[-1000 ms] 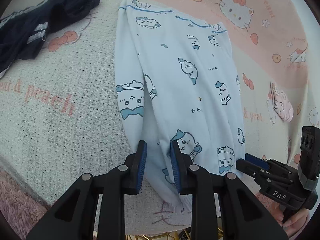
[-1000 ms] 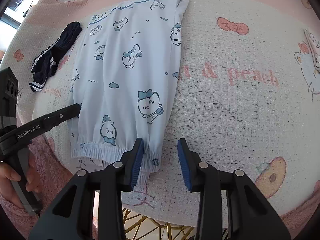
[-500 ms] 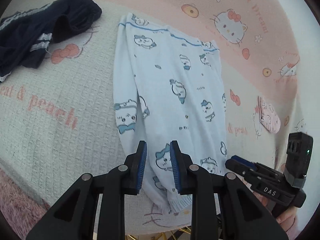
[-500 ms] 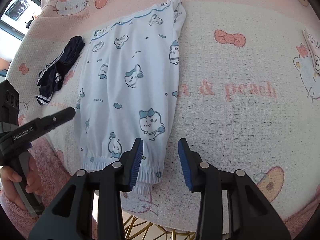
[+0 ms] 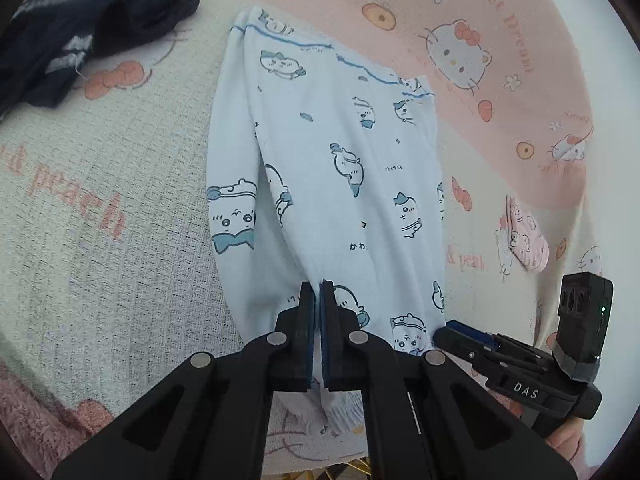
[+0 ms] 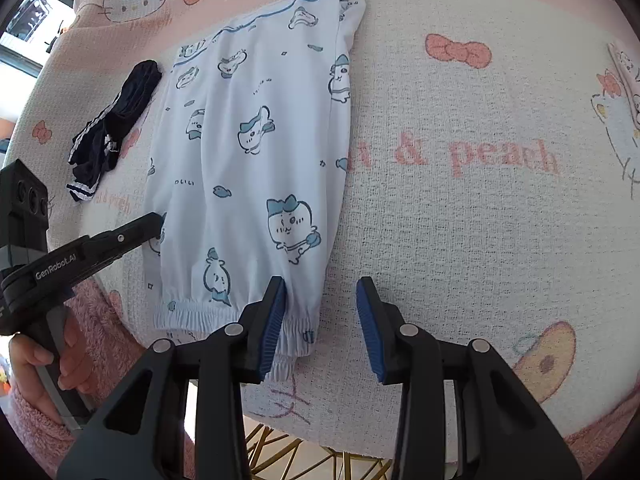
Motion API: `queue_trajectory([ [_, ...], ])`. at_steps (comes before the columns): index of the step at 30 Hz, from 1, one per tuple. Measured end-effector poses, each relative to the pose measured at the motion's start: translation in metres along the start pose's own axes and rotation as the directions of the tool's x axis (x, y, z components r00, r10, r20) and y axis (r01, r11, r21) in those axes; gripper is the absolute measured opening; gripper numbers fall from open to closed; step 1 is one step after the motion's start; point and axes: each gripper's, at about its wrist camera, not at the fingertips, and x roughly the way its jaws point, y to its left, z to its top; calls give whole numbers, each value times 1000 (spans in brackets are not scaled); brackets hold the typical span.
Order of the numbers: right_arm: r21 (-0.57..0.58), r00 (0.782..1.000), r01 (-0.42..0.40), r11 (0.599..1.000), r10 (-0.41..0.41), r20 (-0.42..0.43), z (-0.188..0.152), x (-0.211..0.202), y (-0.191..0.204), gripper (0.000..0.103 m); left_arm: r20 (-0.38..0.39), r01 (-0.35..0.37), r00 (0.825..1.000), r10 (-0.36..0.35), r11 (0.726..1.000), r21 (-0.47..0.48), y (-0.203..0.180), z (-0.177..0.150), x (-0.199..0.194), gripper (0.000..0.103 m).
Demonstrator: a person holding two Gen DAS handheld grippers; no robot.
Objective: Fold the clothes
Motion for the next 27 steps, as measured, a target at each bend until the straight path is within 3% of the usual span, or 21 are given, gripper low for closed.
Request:
queue_trajectory([
  [6, -13, 1000, -3, 1000, 3, 16, 3, -5, 7, 37, 50, -33, 998, 34, 999, -31, 17, -6, -31, 2],
  [13, -43, 998, 35, 998, -37, -51, -3, 14, 9, 37, -91, -139, 987, 131, 986, -87, 37, -9, 6, 5],
  [15, -45, 998, 34, 998, -36, -50, -3, 10, 8, 37, -48, -194, 980, 192, 980, -50, 27, -5, -8, 13],
  [18, -57, 999, 38, 998, -37, 24, 1, -8, 5, 37, 29, -216, 976, 216, 976, 29, 7, -1, -25, 16],
  [20, -35, 998, 27, 999, -25, 58, 9, -11, 3, 38, 52, -180, 983, 176, 979, 93, -6, 1, -28, 17],
  [22, -27, 997, -6, 1000, 8, 71, 16, -7, 6, 38, -8, -101, 995, 103, 984, 145, -16, 2, -10, 17],
  [24, -47, 999, -27, 999, 29, 40, 22, 4, 8, 38, -84, -57, 994, 73, 981, 183, -26, -1, 12, 17],
  [27, -118, 999, 40, 992, -41, 0, 15, 21, 19, 36, -139, -151, 971, 193, 952, 268, -37, -12, 33, 17],
])
